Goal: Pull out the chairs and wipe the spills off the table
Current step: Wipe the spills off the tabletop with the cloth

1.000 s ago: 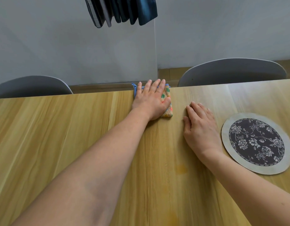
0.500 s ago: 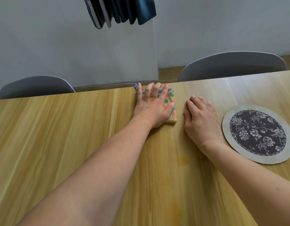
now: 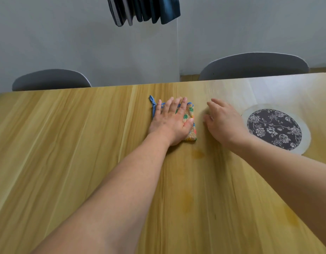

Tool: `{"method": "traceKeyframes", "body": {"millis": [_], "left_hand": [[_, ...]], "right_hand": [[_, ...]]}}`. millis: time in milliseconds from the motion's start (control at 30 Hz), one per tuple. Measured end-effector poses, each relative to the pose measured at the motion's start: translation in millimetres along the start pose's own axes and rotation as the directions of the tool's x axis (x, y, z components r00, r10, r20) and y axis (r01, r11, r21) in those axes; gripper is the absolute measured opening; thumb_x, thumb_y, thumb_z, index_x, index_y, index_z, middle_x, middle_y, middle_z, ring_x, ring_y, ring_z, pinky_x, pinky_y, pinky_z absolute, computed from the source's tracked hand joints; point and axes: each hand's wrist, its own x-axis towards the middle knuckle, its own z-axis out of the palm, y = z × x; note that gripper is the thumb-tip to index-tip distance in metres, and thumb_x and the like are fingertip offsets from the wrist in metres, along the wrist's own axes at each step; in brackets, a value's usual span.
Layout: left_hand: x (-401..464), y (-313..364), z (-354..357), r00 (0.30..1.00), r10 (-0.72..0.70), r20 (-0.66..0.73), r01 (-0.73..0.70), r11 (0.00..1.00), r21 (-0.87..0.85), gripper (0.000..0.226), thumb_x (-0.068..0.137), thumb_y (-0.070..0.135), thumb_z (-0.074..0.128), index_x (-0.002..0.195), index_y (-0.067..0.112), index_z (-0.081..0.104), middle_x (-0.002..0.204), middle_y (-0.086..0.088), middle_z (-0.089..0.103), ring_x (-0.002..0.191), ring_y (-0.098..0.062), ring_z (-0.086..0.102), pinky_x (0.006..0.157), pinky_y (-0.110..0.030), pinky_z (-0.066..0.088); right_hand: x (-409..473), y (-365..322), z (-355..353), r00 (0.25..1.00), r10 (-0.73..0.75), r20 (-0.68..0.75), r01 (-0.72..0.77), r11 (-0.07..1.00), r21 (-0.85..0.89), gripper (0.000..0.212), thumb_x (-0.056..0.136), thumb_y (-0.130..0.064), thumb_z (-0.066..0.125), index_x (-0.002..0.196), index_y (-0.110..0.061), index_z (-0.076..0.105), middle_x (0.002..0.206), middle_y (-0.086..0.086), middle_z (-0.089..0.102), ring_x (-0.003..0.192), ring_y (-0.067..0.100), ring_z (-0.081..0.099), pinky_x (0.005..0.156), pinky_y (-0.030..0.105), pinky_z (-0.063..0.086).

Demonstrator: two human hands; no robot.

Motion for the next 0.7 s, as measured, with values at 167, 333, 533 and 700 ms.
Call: {"method": "traceKeyframes", "body": {"millis": [167, 333, 533, 700], "left_hand": [[-30, 6, 6, 0.999, -0.010, 0.033, 0.011, 1.000, -0.009, 0.070, 0.101, 0.054, 0.015, 0.157, 0.022, -0.011, 0.165, 0.005, -0.016, 0.151, -0.017, -0.019, 0.120, -0.050, -0.012], [-66, 12, 9, 0.999, -0.007, 0.051, 0.007, 1.000, -0.013, 0.070, 0.100, 0.054, 0.014, 0.156, 0.022, -0.013, 0.164, 0.006, -0.019, 0.150, -0.017, -0.021, 0.120, -0.049, -0.014], [-128, 28, 11, 0.997, -0.018, 0.081, 0.020, 0.999, -0.029, 0.071, 0.101, 0.054, 0.013, 0.156, 0.020, -0.016, 0.164, 0.006, -0.022, 0.149, -0.016, -0.025, 0.120, -0.050, -0.014], [-198, 44, 19, 0.992, -0.037, 0.118, 0.036, 0.999, 0.006, 0.072, 0.099, 0.055, 0.010, 0.154, 0.020, -0.021, 0.162, 0.007, -0.026, 0.147, -0.015, -0.029, 0.119, -0.049, -0.016]], "right_hand": [[-35, 7, -22, 0.972, -0.014, 0.236, 0.033, 0.997, -0.077, 0.051, 0.092, -0.030, 0.056, 0.137, -0.007, 0.047, 0.151, 0.007, 0.036, 0.133, 0.029, 0.040, 0.107, 0.034, 0.034], [-63, 8, -43, 0.897, 0.036, 0.441, 0.071, 0.972, -0.222, 0.097, 0.081, -0.053, 0.068, 0.153, -0.011, 0.018, 0.162, 0.009, 0.005, 0.146, 0.030, 0.020, 0.116, 0.037, 0.022], [-90, -6, -36, 0.801, 0.091, 0.591, 0.165, 0.917, -0.364, 0.118, 0.072, -0.060, 0.072, 0.153, -0.005, 0.007, 0.160, 0.018, 0.006, 0.147, 0.031, 0.015, 0.117, 0.040, 0.023], [-86, -11, -39, 0.770, 0.138, 0.623, 0.137, 0.918, -0.373, 0.122, 0.075, -0.054, 0.074, 0.153, -0.004, -0.005, 0.160, 0.017, -0.011, 0.149, 0.031, 0.004, 0.118, 0.044, 0.023]]}}
